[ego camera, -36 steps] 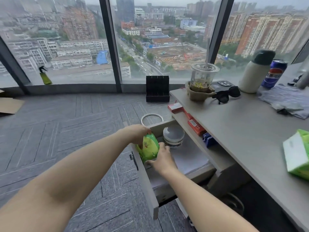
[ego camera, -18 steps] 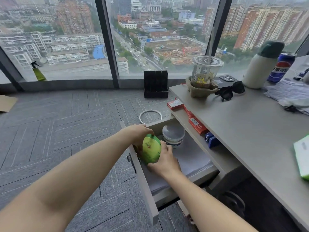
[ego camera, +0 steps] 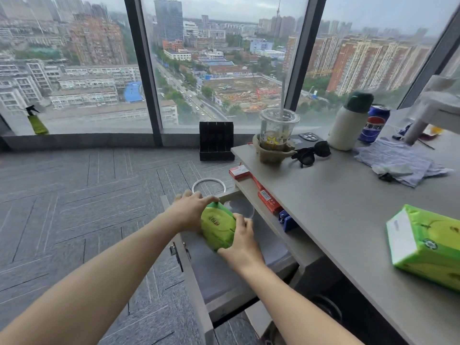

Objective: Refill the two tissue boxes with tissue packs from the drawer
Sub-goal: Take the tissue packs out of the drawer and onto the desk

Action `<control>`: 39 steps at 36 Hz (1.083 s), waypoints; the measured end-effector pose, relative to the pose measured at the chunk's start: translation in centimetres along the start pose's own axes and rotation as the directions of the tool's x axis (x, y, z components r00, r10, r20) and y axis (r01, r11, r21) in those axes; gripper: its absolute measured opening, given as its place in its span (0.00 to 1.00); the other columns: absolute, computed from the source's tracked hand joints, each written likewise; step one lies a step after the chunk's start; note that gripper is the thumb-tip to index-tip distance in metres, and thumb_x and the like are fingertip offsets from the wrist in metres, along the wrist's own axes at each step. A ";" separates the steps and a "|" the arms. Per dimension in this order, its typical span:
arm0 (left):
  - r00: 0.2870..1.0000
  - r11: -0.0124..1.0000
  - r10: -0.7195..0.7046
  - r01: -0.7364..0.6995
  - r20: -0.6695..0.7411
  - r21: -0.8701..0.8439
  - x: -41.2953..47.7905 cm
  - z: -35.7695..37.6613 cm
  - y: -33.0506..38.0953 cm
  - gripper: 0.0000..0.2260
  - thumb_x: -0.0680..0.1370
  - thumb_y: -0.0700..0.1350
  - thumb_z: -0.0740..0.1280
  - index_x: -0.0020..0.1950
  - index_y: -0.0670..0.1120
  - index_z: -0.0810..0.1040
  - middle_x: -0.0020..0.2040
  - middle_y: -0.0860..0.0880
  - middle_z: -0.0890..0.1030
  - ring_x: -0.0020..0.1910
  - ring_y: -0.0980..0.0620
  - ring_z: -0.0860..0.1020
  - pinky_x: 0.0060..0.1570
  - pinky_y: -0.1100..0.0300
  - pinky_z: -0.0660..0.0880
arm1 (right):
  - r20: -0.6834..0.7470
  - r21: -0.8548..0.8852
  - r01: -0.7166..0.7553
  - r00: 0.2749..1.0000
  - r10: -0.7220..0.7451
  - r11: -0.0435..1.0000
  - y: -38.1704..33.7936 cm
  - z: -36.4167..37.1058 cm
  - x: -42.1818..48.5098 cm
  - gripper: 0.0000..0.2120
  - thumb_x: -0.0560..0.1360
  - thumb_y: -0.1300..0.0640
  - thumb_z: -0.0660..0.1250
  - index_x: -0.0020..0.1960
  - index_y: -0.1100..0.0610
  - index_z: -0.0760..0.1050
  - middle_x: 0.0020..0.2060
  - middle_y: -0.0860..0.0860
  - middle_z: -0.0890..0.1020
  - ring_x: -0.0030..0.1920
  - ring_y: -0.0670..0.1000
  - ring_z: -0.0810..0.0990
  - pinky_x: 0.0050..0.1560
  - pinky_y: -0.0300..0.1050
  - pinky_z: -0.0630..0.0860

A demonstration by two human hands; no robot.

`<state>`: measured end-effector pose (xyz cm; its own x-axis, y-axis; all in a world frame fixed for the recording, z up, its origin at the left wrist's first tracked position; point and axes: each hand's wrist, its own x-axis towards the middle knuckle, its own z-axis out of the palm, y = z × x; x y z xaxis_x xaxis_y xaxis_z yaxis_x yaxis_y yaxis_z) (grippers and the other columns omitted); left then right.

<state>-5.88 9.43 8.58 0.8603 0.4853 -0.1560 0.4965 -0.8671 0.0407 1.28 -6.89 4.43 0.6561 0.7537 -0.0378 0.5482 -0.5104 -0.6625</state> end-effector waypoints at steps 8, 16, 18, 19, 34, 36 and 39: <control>0.979 0.939 0.034 -0.099 -0.199 -0.330 -5.0 -4.5 0.7 0.42 0.63 0.50 0.78 0.71 0.64 0.62 0.60 0.51 0.70 0.62 0.50 0.67 0.62 0.55 0.69 | -0.120 0.031 0.169 0.979 -0.164 0.985 -2.1 -5.0 -3.7 0.42 0.66 0.52 0.75 0.72 0.48 0.54 0.64 0.48 0.62 0.55 0.46 0.68 0.58 0.43 0.75; 0.909 0.825 0.171 -0.343 -0.379 -0.450 -9.3 -8.8 6.2 0.41 0.58 0.52 0.80 0.68 0.65 0.68 0.55 0.55 0.72 0.56 0.55 0.72 0.57 0.59 0.71 | -0.166 -0.083 0.203 0.963 -0.214 0.976 -2.1 -14.5 -10.6 0.41 0.65 0.50 0.74 0.72 0.46 0.56 0.59 0.47 0.63 0.52 0.50 0.74 0.51 0.45 0.77; 0.884 0.779 0.197 -0.404 -0.424 -0.479 -9.9 -9.8 8.4 0.40 0.58 0.52 0.81 0.67 0.66 0.69 0.54 0.57 0.72 0.55 0.59 0.72 0.56 0.62 0.72 | -0.193 -0.098 0.198 0.958 -0.214 0.975 -1.7 -17.3 -12.5 0.42 0.64 0.48 0.75 0.72 0.45 0.57 0.60 0.46 0.64 0.53 0.50 0.75 0.52 0.44 0.76; 0.871 0.754 0.210 -0.434 -0.444 -0.494 -10.2 -10.2 9.7 0.40 0.59 0.52 0.81 0.67 0.66 0.69 0.54 0.58 0.71 0.56 0.61 0.72 0.56 0.65 0.72 | -0.203 -0.098 0.193 0.957 -0.209 0.976 -1.4 -18.6 -13.4 0.42 0.64 0.48 0.75 0.72 0.45 0.57 0.60 0.46 0.64 0.54 0.50 0.75 0.54 0.45 0.76; 0.795 0.702 0.396 -0.585 -0.460 -0.406 -13.6 -8.6 28.3 0.39 0.60 0.60 0.78 0.68 0.63 0.67 0.52 0.58 0.69 0.49 0.57 0.73 0.48 0.63 0.70 | -0.203 -0.146 -0.101 0.977 0.070 0.984 8.1 -30.3 -25.9 0.40 0.63 0.52 0.77 0.68 0.42 0.61 0.64 0.46 0.67 0.58 0.46 0.73 0.56 0.35 0.67; 0.807 0.698 0.393 -0.574 -0.441 -0.428 -13.7 -8.1 29.6 0.38 0.59 0.62 0.78 0.67 0.63 0.69 0.52 0.57 0.69 0.49 0.57 0.72 0.46 0.63 0.69 | -0.201 -0.116 -0.138 0.973 0.113 0.984 9.2 -30.5 -26.6 0.38 0.63 0.53 0.77 0.68 0.43 0.62 0.63 0.46 0.68 0.54 0.46 0.73 0.52 0.36 0.68; 0.825 0.703 0.377 -0.551 -0.421 -0.449 -13.8 -7.2 30.7 0.36 0.60 0.63 0.77 0.66 0.60 0.71 0.52 0.56 0.70 0.49 0.57 0.71 0.46 0.64 0.66 | -0.206 -0.100 -0.163 0.969 0.140 0.982 10.3 -30.5 -26.9 0.33 0.65 0.55 0.75 0.65 0.44 0.65 0.61 0.45 0.70 0.52 0.47 0.75 0.44 0.33 0.70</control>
<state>-1.70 -23.05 19.06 0.9455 0.1212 0.3022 -0.0725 -0.8266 0.5581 5.09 -45.09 21.44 0.8188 0.5735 0.0245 0.4828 -0.6651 -0.5697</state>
